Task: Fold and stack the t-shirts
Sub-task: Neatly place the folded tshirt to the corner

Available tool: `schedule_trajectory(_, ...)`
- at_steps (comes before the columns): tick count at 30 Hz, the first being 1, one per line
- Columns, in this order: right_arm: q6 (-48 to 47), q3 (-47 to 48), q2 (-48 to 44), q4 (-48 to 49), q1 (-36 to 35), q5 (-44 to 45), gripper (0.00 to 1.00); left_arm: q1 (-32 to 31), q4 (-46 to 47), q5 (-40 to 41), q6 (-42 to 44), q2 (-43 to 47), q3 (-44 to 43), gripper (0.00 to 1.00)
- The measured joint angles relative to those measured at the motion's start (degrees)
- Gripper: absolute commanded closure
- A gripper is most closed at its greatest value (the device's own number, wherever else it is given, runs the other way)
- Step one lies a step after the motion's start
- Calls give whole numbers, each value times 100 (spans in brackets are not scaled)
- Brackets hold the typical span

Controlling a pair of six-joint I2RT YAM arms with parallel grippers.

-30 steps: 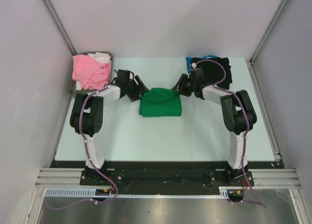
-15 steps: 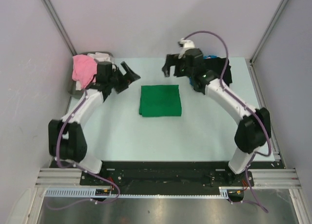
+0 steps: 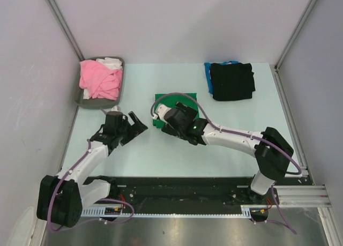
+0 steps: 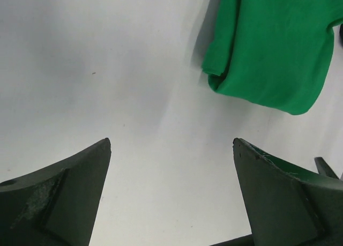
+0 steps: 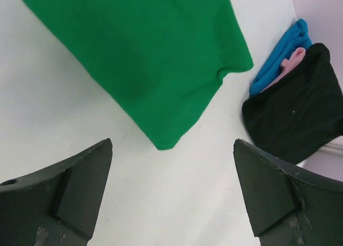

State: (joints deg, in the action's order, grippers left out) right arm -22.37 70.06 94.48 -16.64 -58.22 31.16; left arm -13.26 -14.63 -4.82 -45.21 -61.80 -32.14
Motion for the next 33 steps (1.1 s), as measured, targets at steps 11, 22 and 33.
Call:
schedule_trajectory(11, -780, -382, 549, 103, -479, 468, 0, 188, 0, -42, -31, -212, 17, 0)
schedule_trajectory(22, -1394, -1198, 1204, 1351, -800, 990, 1, 741, 999, -682, -24, -1036, 404, 0)
schedule_trajectory(33, -1661, -1215, 1512, 2247, -837, 1460, 0, 863, 1526, -1257, -35, -1115, 588, 4)
